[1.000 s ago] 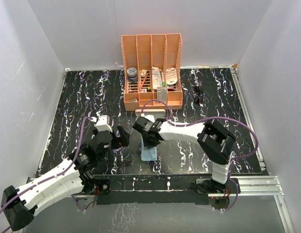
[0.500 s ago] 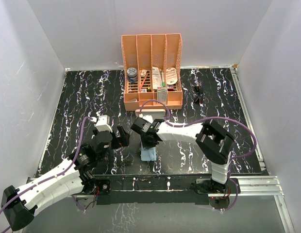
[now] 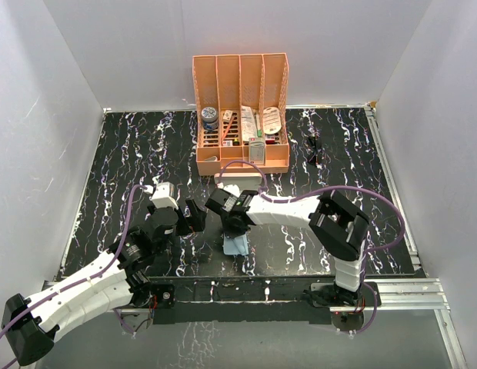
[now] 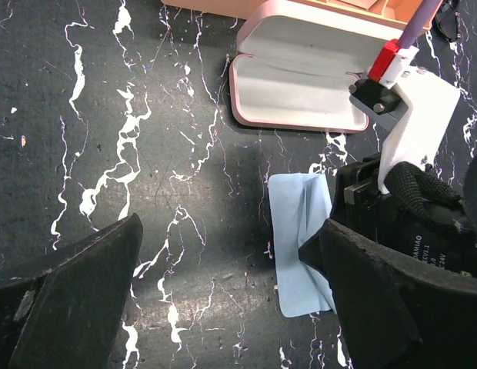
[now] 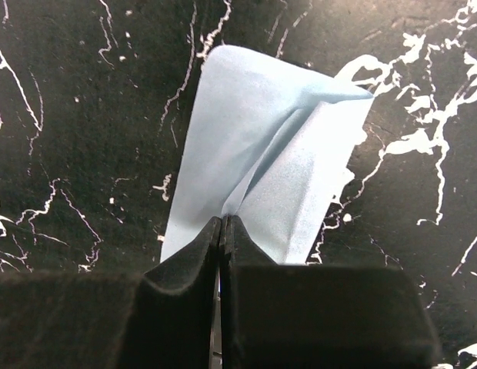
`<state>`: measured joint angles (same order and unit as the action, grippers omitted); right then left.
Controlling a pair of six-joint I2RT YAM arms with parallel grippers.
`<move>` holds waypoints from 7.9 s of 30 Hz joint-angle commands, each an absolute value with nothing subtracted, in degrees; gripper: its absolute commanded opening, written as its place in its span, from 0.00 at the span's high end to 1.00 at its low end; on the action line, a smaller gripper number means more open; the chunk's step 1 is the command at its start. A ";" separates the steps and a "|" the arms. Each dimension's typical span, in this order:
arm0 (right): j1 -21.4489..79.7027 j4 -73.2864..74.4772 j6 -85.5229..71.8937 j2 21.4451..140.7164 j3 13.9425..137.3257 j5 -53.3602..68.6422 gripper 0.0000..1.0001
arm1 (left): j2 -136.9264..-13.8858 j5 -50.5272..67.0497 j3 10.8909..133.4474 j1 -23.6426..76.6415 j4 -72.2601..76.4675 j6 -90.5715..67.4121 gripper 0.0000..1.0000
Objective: Organize the sunglasses
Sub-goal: Adjust the glasses cleaning cloth at the center of the board.
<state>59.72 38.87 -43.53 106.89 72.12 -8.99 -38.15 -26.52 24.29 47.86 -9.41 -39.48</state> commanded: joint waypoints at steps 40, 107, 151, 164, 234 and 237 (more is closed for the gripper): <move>58.89 39.86 -45.98 106.02 74.75 -14.26 1.00 | -38.48 -26.07 23.71 47.99 -8.38 -39.91 0.01; 58.97 40.08 -45.64 102.69 72.55 -14.35 1.00 | -40.70 -25.12 23.02 47.98 -5.82 -40.28 0.01; 52.94 50.46 -44.31 87.36 64.49 -20.44 1.00 | -42.46 -23.98 22.70 48.03 -3.21 -40.51 0.01; 51.20 44.35 -44.66 89.42 57.43 -18.47 0.97 | -42.67 -23.82 23.11 47.97 -3.86 -40.36 0.01; 61.79 37.03 -47.64 103.86 67.70 -17.38 0.78 | -29.91 -35.51 21.01 47.91 -16.11 -47.55 0.01; 61.87 36.82 -47.72 104.10 67.07 -16.88 0.78 | -29.97 -35.48 21.00 47.95 -16.02 -47.55 0.01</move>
